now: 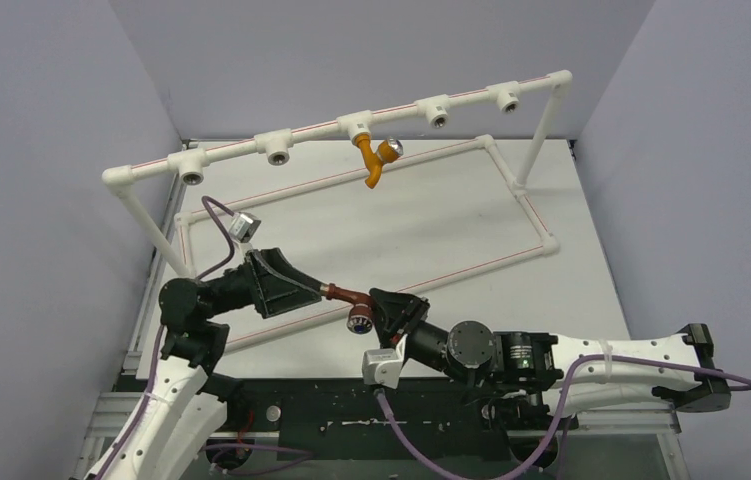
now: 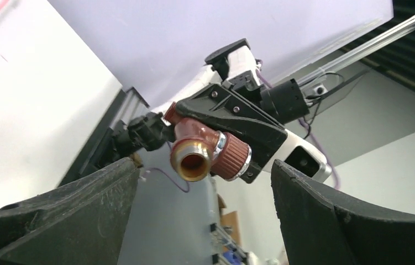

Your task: Install the water faucets

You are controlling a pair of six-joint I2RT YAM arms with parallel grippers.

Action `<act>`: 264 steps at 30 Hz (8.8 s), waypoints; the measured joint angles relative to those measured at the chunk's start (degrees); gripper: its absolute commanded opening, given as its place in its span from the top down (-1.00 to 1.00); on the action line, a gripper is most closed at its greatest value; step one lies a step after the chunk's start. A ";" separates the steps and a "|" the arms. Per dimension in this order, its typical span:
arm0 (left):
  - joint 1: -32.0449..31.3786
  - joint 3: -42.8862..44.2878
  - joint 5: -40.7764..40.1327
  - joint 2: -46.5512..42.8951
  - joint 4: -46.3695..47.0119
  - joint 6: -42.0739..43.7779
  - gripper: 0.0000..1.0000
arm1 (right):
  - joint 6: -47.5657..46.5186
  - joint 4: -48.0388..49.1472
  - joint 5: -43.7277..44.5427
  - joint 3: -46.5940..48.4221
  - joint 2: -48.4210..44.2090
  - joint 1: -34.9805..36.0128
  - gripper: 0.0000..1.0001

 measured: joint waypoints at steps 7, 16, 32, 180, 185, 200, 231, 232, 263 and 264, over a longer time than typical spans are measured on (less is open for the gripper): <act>0.00 9.05 -0.59 -1.07 -16.35 19.76 -0.75 | 19.76 -6.47 -0.13 2.86 -0.59 -1.68 1.00; 0.00 16.09 -2.60 -1.95 -36.35 42.29 -0.75 | 41.99 -11.39 -18.27 7.13 -0.31 -20.48 1.00; 0.00 17.46 -6.54 -2.29 -44.39 51.10 -0.75 | 67.60 -10.64 -60.54 12.04 7.54 -37.83 1.00; -2.67 2.32 -11.56 -3.87 -11.10 22.56 1.00 | 98.42 28.87 -48.54 -2.67 7.54 -31.41 0.09; -2.67 2.32 -11.56 -3.69 -11.26 22.88 1.00 | 98.16 27.85 -48.65 -2.62 7.56 -31.41 0.12; -2.67 2.43 -11.54 -3.67 -10.91 22.84 1.00 | 97.48 26.95 -48.85 -0.85 9.14 -31.41 0.25; -2.93 12.66 -15.34 -1.57 -27.52 34.77 -0.46 | 90.33 16.81 -44.33 1.25 3.50 -30.60 1.00; -2.93 14.45 -16.00 -0.98 -29.62 36.61 -0.46 | 89.44 15.34 -43.45 1.86 2.54 -30.60 1.00; -7.98 68.06 -32.02 46.95 -49.64 51.43 -0.47 | 74.51 -12.92 -17.07 5.95 -20.96 -30.67 1.00; -9.07 69.64 -33.62 48.02 -51.41 51.30 -0.46 | 74.47 -12.92 -16.92 5.88 -21.18 -30.67 1.00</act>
